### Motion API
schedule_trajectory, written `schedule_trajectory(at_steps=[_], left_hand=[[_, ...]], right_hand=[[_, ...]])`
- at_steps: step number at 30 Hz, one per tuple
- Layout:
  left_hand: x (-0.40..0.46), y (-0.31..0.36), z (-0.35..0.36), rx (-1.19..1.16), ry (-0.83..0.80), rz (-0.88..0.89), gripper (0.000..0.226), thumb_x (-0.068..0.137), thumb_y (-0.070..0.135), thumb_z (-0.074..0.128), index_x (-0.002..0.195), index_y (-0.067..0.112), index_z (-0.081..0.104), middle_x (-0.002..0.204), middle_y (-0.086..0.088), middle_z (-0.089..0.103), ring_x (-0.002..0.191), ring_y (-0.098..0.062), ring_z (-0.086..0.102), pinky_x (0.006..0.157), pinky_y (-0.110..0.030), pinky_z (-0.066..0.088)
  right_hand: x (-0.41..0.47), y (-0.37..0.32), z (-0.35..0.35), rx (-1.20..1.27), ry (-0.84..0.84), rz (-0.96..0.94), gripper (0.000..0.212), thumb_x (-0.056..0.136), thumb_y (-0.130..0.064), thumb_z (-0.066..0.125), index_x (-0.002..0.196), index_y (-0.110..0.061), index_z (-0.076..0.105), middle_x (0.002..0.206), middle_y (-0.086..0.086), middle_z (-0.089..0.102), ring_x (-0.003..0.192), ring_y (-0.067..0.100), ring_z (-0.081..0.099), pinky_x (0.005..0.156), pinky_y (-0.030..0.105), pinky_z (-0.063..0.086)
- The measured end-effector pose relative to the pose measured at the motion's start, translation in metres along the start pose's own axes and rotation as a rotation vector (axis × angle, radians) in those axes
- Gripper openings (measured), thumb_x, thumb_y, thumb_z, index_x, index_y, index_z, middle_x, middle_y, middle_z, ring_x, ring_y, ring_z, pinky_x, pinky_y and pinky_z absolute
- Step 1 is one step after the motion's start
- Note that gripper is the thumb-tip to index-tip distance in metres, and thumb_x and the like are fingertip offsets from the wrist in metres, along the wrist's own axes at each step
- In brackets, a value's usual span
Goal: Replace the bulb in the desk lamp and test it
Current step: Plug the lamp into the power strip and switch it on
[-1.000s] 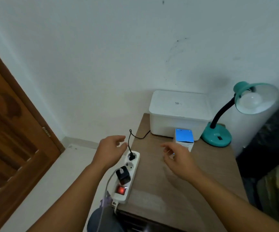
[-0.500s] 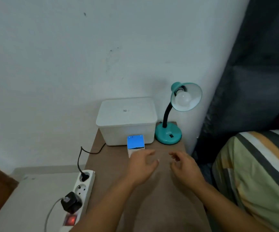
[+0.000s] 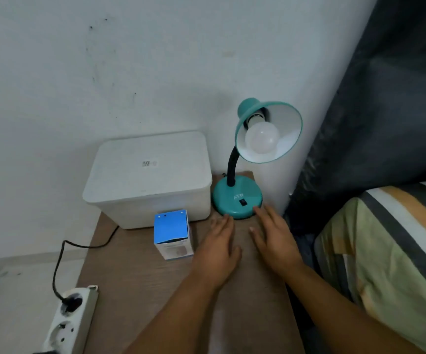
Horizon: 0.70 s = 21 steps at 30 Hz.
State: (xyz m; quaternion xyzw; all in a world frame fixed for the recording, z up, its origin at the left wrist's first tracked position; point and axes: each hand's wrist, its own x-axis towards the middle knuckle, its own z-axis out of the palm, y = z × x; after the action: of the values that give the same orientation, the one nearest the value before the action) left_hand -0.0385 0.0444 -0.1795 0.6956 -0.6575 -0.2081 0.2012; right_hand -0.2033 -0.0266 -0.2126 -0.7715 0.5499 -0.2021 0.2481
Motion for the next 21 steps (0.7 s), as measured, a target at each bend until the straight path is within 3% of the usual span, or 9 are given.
schedule_trajectory(at_steps=[6,13,17,21], left_hand=[[0.023,-0.019,0.025,0.179,0.010,0.064,0.090,0.093,0.057,0.048,0.159,0.016,0.003,0.165,0.004,-0.007,0.153,-0.018,-0.013,0.121,-0.028,-0.003],[0.028,-0.025,0.034,0.235,0.027,0.070,0.095,0.089,0.068,0.036,0.159,0.015,0.001,0.166,0.002,-0.011,0.152,-0.017,-0.020,0.125,-0.034,0.004],[0.028,-0.022,0.032,0.239,0.015,0.071,0.103,0.087,0.077,0.034,0.157,0.019,-0.012,0.163,0.006,-0.025,0.149,-0.016,-0.027,0.121,-0.030,-0.002],[0.027,-0.021,0.032,0.231,0.028,0.071,0.104,0.086,0.078,0.037,0.157,0.019,-0.010,0.163,0.007,-0.024,0.150,-0.016,-0.024,0.120,-0.029,-0.002]], right_hand=[[0.027,0.019,0.014,-0.099,0.007,-0.133,0.066,0.097,-0.043,0.053,0.155,-0.032,0.025,0.164,0.013,0.019,0.148,0.034,0.024,0.119,0.043,0.023],[0.036,0.020,0.018,-0.173,0.000,-0.232,0.065,0.096,-0.060,0.031,0.156,-0.039,0.019,0.167,0.000,0.007,0.152,0.026,0.015,0.117,0.044,0.027],[0.037,0.019,0.018,-0.185,0.004,-0.219,0.066,0.096,-0.057,0.036,0.156,-0.035,0.019,0.166,0.001,0.010,0.152,0.025,0.014,0.119,0.044,0.026],[0.035,0.018,0.018,-0.175,-0.010,-0.222,0.065,0.098,-0.051,0.043,0.156,-0.034,0.019,0.166,0.000,0.010,0.152,0.023,0.011,0.121,0.040,0.019]])
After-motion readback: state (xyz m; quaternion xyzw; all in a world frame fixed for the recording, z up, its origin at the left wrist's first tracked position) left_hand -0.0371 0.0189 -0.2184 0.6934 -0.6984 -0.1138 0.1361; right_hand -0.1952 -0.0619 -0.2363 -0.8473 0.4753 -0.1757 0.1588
